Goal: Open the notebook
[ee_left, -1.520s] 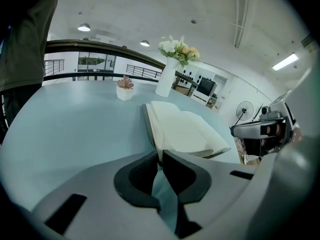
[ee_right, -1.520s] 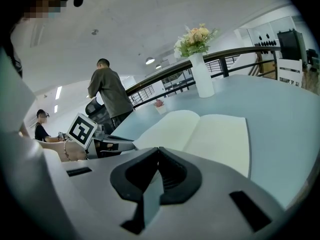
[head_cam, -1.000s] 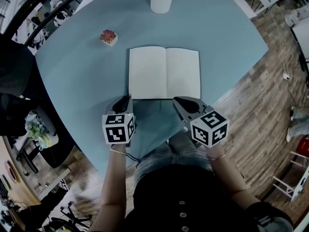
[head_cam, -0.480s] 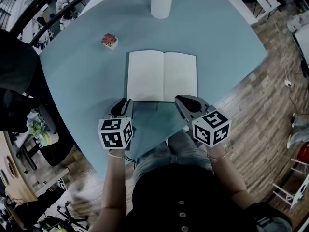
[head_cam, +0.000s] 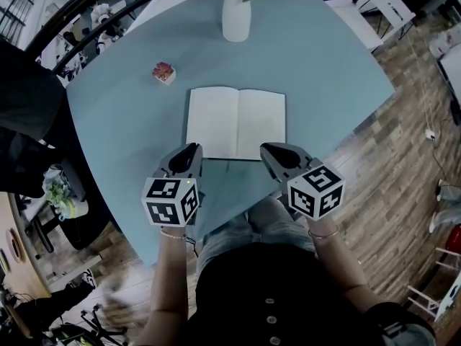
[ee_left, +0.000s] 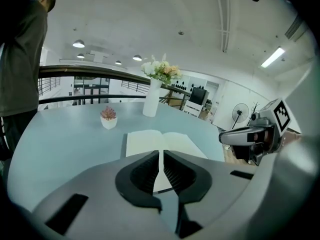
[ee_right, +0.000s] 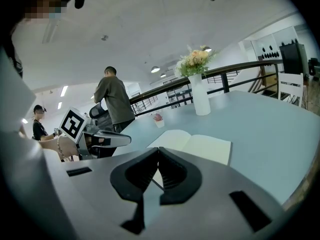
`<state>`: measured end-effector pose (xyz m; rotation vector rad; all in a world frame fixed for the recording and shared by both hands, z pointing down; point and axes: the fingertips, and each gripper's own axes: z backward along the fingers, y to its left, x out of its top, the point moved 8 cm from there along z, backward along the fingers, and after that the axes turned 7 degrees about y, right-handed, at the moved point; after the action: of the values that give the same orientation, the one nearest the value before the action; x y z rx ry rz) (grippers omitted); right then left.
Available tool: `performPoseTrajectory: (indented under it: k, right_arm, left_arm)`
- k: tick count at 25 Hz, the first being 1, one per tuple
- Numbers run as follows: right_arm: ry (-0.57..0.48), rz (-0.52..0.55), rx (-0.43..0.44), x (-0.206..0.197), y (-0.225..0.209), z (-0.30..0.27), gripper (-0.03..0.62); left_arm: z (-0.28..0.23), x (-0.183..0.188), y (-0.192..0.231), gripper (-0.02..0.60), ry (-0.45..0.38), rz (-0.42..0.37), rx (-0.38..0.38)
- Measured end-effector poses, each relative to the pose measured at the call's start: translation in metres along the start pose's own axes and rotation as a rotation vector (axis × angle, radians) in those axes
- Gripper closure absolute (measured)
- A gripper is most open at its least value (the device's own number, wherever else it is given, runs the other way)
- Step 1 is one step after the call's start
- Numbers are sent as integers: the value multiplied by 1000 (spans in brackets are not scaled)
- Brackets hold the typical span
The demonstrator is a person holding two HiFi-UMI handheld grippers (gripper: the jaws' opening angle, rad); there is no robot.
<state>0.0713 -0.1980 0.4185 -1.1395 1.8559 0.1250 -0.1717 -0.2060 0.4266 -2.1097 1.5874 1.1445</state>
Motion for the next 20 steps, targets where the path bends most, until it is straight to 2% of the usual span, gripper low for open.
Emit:
performPoseTrajectory:
  k: [12,17,20]
  right_arm:
    - [-65,54,7,26,-7,22,589]
    - [-89,96,16,36,-1,29,589]
    - [-105,125,16,44,4,33,589]
  left_arm:
    - [14,47,-38,558,-137,-65,-90]
    - [16,59,-54,560,-190,-98,-174]
    - [23,67,-61,560,-222,-121,-187]
